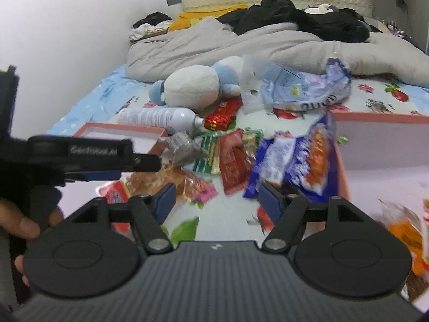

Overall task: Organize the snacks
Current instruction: 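Grasp a clear nut bag with left tool while right tool grasps a red spicy-strip pack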

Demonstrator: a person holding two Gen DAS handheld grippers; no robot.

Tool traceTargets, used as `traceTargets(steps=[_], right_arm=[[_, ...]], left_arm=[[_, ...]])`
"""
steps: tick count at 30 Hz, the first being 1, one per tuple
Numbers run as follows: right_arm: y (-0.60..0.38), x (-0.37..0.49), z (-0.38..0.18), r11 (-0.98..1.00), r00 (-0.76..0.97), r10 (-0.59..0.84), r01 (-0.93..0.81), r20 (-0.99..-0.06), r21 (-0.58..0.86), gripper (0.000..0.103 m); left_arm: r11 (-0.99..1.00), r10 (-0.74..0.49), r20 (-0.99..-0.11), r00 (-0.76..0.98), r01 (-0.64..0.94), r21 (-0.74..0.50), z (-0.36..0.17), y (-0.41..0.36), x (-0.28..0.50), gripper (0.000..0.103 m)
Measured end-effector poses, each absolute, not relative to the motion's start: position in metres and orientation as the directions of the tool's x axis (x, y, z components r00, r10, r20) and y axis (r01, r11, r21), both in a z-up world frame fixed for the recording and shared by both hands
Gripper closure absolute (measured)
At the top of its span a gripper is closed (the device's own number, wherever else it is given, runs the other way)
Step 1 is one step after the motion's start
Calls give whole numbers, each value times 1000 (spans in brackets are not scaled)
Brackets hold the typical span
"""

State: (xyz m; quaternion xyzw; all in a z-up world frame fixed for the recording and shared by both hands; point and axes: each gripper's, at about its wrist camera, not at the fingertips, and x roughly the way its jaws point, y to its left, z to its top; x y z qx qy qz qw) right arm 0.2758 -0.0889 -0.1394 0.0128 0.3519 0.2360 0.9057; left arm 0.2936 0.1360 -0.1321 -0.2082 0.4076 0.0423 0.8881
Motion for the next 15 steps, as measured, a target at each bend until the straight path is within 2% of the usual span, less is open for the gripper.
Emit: traceTargets(steps=[10,15], right_arm=[[-60,339,-170,919,672,381,-350,-635,182,36],[-49,355,-191,937,682,336,-312,-650,156,47]], left_arm=[[870,-103,-761,641,-313,-381,-170,165,368,22],[844,-100,-771,629,-356,-400,-187,176,384,23]])
